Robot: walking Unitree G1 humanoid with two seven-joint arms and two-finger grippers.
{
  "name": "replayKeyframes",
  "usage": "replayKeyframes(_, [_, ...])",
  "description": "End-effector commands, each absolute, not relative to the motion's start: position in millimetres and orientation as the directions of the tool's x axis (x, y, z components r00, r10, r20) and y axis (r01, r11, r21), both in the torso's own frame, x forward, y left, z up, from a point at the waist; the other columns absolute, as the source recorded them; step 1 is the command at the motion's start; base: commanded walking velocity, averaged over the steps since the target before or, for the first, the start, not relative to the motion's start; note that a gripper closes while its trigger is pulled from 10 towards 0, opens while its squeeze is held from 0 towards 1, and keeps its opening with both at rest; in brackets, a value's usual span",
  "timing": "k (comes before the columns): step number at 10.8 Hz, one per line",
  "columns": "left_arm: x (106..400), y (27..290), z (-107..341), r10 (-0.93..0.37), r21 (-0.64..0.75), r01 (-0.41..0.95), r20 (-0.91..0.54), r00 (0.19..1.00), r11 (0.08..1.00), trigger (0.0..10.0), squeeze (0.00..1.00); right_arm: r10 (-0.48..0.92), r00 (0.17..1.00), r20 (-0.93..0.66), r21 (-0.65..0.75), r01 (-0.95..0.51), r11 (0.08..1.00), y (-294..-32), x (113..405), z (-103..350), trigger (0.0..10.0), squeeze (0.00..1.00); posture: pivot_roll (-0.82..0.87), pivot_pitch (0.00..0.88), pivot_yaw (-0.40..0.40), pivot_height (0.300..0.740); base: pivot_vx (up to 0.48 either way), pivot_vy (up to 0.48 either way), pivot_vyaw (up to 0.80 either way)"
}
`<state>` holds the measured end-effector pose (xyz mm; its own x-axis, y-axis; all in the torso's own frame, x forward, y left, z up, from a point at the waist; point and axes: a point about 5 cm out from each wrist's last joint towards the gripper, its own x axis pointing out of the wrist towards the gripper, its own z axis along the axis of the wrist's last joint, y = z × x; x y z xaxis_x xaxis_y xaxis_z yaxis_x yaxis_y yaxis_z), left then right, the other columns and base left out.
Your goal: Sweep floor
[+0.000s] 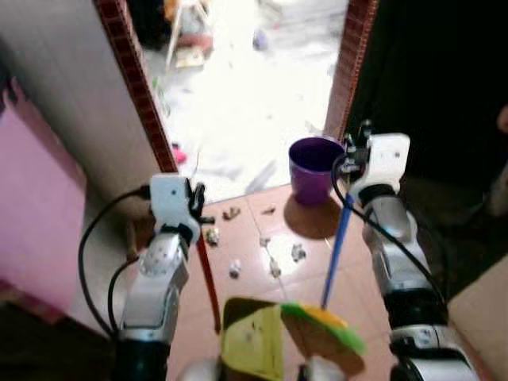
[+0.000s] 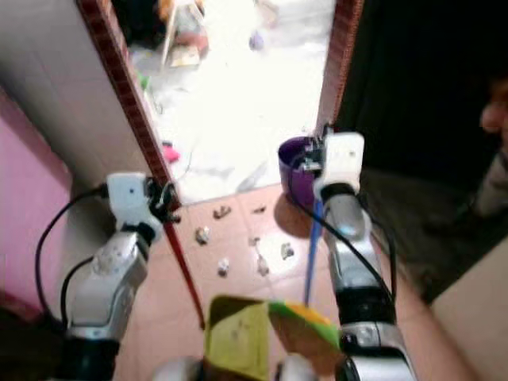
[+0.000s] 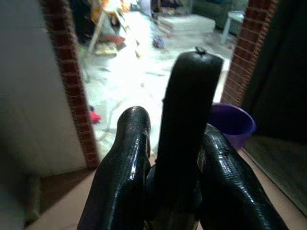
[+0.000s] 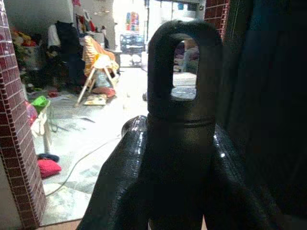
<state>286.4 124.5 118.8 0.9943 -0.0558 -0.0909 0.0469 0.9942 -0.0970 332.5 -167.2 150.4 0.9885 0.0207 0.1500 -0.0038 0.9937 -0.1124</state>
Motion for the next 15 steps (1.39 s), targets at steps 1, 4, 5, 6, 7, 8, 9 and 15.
replayKeyframes(1, [289,135,126,0.031,0.015,-0.030,-0.057,0.998,0.999,10.0,0.00,0.015,0.979,0.203,-0.110,0.007,0.994,-160,333,161,10.0,0.00,-0.08,0.000,0.059,0.740,0.000,0.000,0.00])
replayKeyframes(4, [283,164,118,0.155,-0.017,-0.155,-0.033,0.987,0.988,10.0,0.00,-0.049,0.979,0.197,-0.120,0.073,0.990,-175,327,155,10.0,0.00,-0.09,0.000,0.070,0.740,0.000,0.000,0.00])
replayKeyframes(5, [283,174,115,0.204,-0.004,-0.205,-0.023,0.979,0.979,10.0,0.00,-0.074,0.980,0.183,-0.109,0.095,0.989,-180,322,150,10.0,0.00,-0.09,0.000,0.071,0.740,0.000,0.000,0.00])
replayKeyframes(6, [279,180,114,0.216,0.017,-0.216,-0.021,0.976,0.976,10.0,0.00,-0.102,0.983,0.150,-0.115,0.120,0.986,-182,314,141,10.0,0.00,-0.09,0.000,0.081,0.740,0.000,0.000,0.00])
replayKeyframes(7, [274,182,113,0.205,0.026,-0.204,-0.029,0.978,0.979,10.0,0.00,-0.104,0.991,0.087,-0.089,0.112,0.990,-180,306,127,10.0,0.00,-0.08,0.000,0.105,0.740,0.000,0.000,0.00])
replayKeyframes(8, [271,183,110,0.194,0.025,-0.193,-0.038,0.980,0.981,10.0,0.00,-0.094,0.993,0.069,-0.068,0.098,0.993,-177,302,121,10.0,0.00,-0.09,0.000,0.117,0.740,0.000,0.000,0.00])
replayKeyframes(9, [274,185,99,0.228,0.038,-0.226,-0.060,0.972,0.973,10.0,0.00,-0.119,0.993,0.015,-0.021,0.119,0.993,-177,301,106,10.0,0.00,-0.10,0.000,0.119,0.740,0.000,0.000,0.00])
replayKeyframes(15, [296,184,123,0.223,0.067,-0.227,0.057,0.973,0.972,10.0,0.00,-0.117,0.985,0.130,-0.078,0.128,0.989,-175,323,138,10.0,0.00,-0.06,0.000,0.071,0.740,0.000,0.000,0.00])
